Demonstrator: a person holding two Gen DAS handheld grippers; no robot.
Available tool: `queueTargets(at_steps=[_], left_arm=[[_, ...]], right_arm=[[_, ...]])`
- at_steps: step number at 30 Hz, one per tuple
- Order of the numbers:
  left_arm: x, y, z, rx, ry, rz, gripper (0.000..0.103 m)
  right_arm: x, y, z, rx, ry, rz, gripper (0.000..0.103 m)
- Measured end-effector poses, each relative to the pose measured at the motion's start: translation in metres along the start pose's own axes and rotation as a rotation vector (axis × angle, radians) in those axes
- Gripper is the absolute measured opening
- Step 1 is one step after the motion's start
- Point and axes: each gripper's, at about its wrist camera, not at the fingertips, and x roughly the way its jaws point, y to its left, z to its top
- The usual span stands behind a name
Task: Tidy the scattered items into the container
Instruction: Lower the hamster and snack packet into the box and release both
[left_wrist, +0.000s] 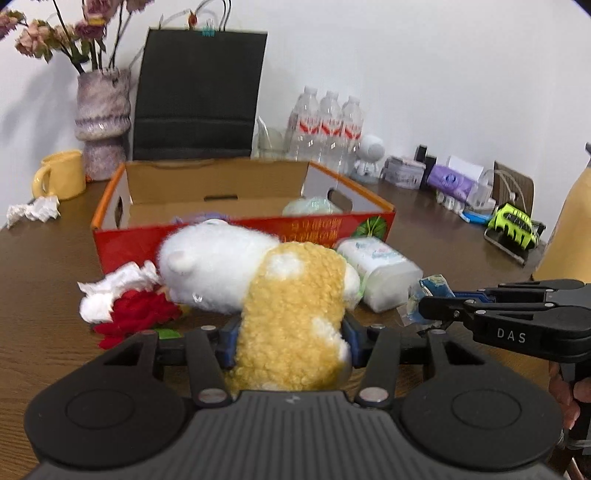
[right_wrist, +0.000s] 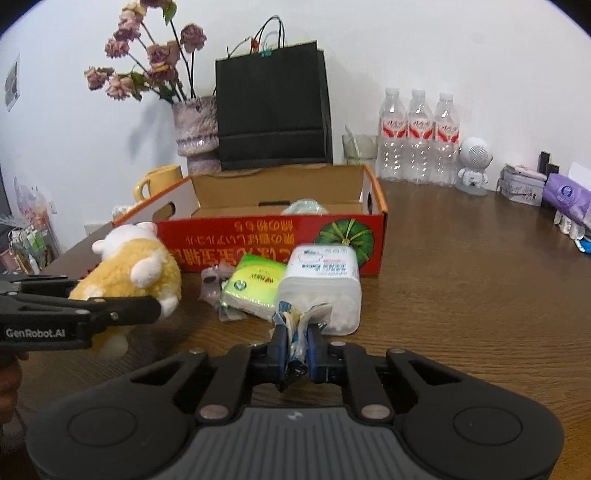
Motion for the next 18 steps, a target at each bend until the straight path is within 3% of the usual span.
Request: queueTargets(at_steps=[4,9,14,18], left_arm=[[-0.017,0.003,0.015,-0.01,-0.064,-0.003,0.052],[-0.019,0.014,0.057,-0.033,-0.146,0.018,0.052],[0.009,0.034,0.094,-0.126,-0.208,0.066,0.052],[0.049,0.058,0.109,-0.178,-0.183,0.099,0.052]], right_arm=[[-0.015,0.002,0.013,0.0,-0.06,0.015,0.01],[-0.014,0.006,0.057,-0.015,-0.146,0.035,0.01],[0.027,0.012,0.109,-0.016,-0.187,0.034,0.01],[0.075,0.008,0.136,0.016,-0.168,0.044,0.01]])
